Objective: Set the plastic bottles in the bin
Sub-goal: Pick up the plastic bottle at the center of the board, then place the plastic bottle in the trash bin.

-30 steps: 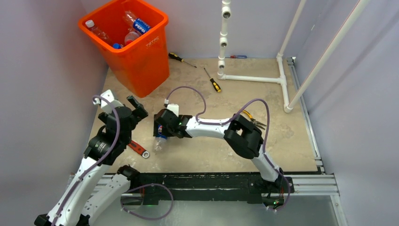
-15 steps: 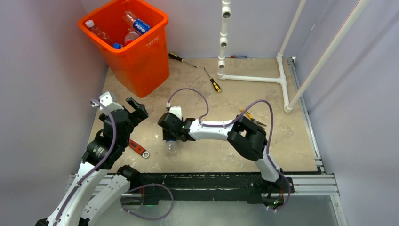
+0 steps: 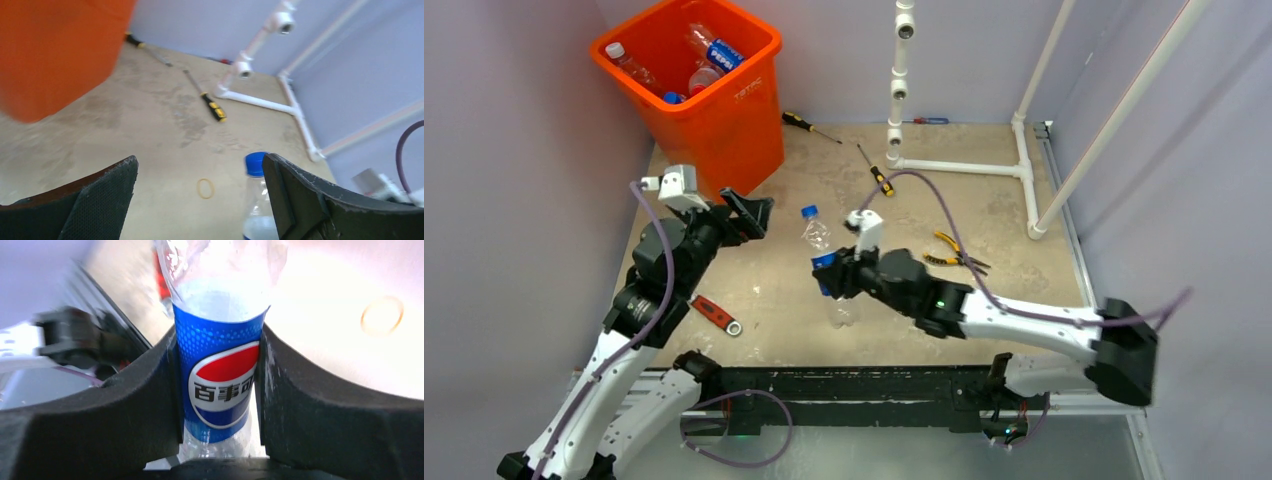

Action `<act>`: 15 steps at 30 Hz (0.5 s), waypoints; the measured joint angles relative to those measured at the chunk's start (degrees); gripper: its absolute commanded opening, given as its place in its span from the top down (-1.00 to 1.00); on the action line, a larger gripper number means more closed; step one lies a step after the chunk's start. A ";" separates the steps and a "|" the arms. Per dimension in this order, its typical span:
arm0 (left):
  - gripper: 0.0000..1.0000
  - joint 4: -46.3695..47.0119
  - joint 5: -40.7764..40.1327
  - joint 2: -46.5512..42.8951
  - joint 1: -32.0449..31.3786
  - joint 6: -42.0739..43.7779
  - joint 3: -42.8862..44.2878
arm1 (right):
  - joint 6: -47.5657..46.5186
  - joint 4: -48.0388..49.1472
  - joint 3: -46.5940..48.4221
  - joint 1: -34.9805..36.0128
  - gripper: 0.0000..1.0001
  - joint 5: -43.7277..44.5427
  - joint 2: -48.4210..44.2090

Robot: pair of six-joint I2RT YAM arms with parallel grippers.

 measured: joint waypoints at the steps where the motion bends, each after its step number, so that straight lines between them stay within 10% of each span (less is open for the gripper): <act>1: -0.88 2.01 3.13 0.94 0.00 0.39 0.59 | -2.38 4.72 -3.08 0.00 0.36 -1.09 -4.87; 15: -0.63 29.51 39.60 15.43 0.00 -7.48 1.51 | -15.34 19.30 -16.61 0.00 0.61 -5.38 -18.36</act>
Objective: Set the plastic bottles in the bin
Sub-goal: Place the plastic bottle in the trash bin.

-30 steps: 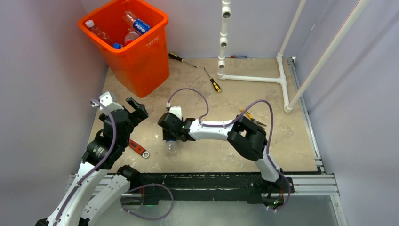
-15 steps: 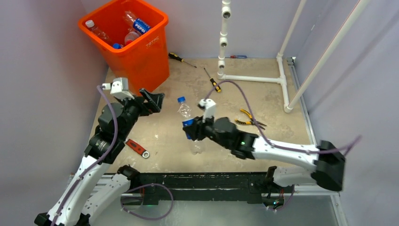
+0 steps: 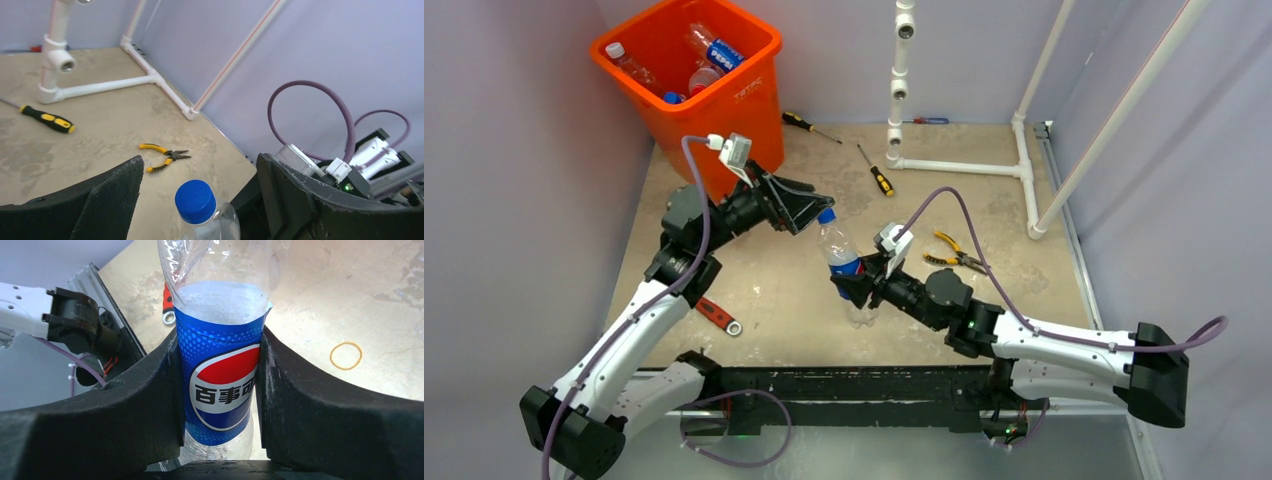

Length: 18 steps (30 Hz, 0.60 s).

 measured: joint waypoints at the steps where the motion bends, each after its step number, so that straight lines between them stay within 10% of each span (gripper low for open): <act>1: -0.63 1.05 1.55 0.72 0.00 -0.55 0.00 | -0.11 0.22 -0.02 0.00 0.62 0.00 -0.37; 6: -0.50 2.73 5.70 4.00 -1.97 -2.01 0.00 | -0.42 2.29 -0.13 0.00 0.65 0.04 -1.73; 15: 0.72 2.43 6.08 5.95 -6.82 -0.31 0.00 | -1.38 3.80 -0.20 0.13 0.67 0.42 -1.77; 18: 1.00 2.56 6.08 6.03 -6.95 -0.37 0.02 | -1.55 3.76 -0.44 0.15 0.40 0.61 -1.81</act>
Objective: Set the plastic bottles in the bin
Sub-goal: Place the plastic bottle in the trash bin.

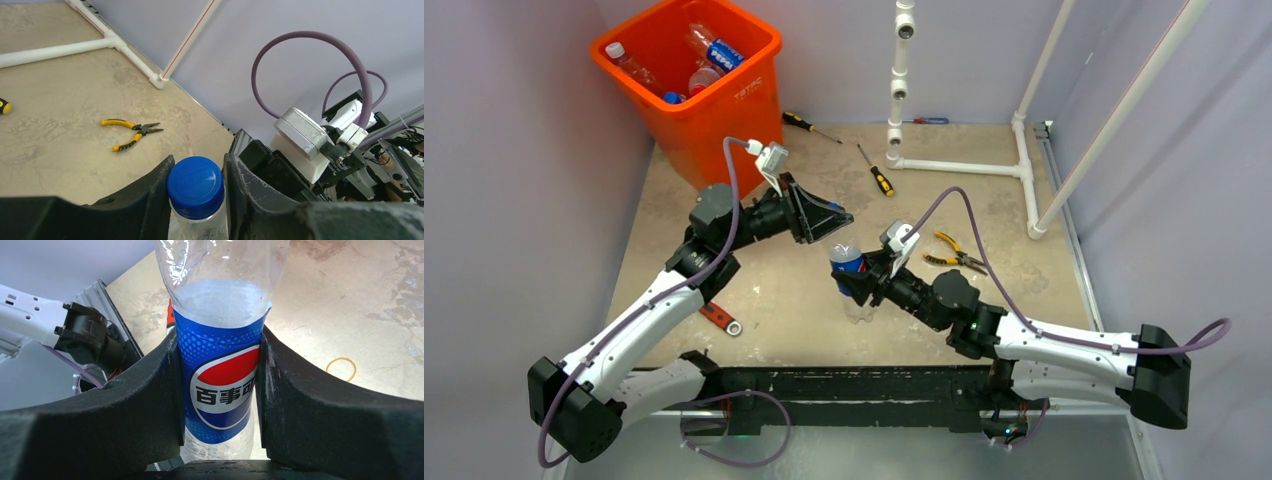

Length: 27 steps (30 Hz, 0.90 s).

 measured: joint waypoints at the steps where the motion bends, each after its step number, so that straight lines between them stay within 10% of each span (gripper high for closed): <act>1: 1.00 0.00 0.00 0.00 -0.02 0.07 0.00 | 0.00 -0.04 -0.02 0.04 0.07 0.11 -0.09; 4: 1.00 -0.17 -0.70 -0.02 -0.26 0.37 0.07 | 0.28 -0.94 -0.02 0.11 -0.94 0.44 -0.66; 14: 1.00 -12.68 -27.63 3.41 -0.63 16.15 24.35 | 2.89 -10.73 4.55 0.11 -0.98 0.85 -7.13; 27: 1.00 13.68 -59.60 26.27 10.40 54.51 55.80 | 5.57 -21.59 6.84 0.11 -0.98 2.56 -20.13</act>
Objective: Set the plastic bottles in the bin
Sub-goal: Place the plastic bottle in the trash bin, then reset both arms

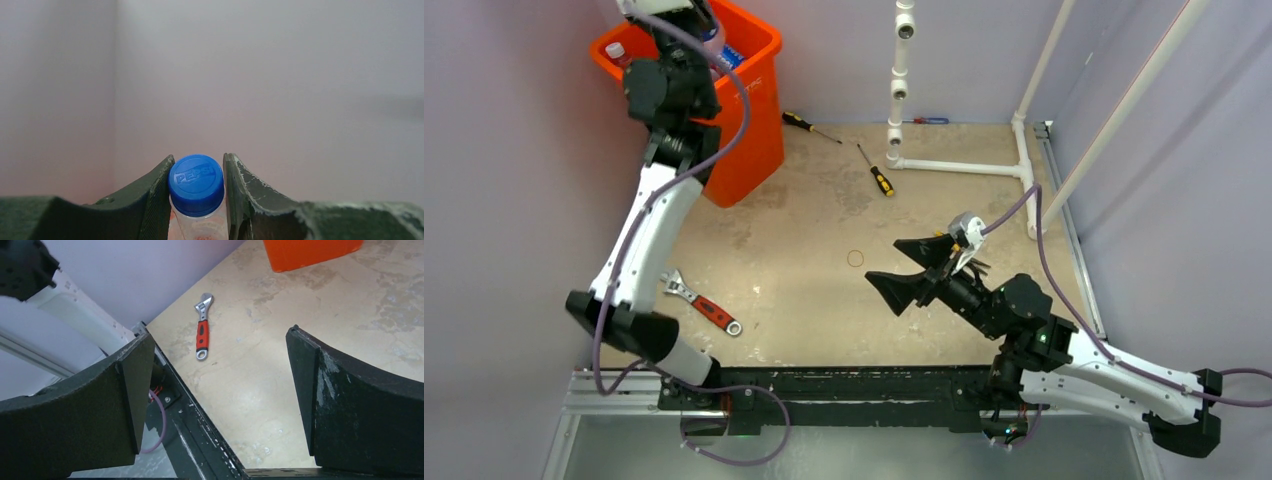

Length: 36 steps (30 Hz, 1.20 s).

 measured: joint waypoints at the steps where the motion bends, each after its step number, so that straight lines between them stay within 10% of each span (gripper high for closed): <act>1: 1.00 0.79 -0.50 2.40 2.86 0.83 0.04 | 0.46 -0.61 -0.46 0.00 -0.98 0.04 -0.61; 6: 0.90 8.02 -1.97 12.55 10.88 5.25 -3.48 | 2.23 -2.78 -2.78 0.00 -0.98 -0.09 -2.60; 9: -0.64 10.88 -2.10 17.22 13.03 5.81 -4.79 | 2.86 -4.00 -4.13 0.00 -0.98 -0.11 -3.15; 11: -0.86 10.19 -2.51 18.23 13.68 4.68 -5.22 | 3.15 -4.81 -4.50 0.00 -0.98 -0.09 -3.32; 24: -0.98 -16.15 3.78 3.54 9.16 -18.40 3.78 | 3.37 -5.09 -4.61 0.00 -0.98 0.76 -0.61; 36: -0.98 -39.89 17.92 -12.37 -7.19 -36.15 -14.21 | 6.97 -12.50 -2.64 0.00 -0.98 18.08 -1.25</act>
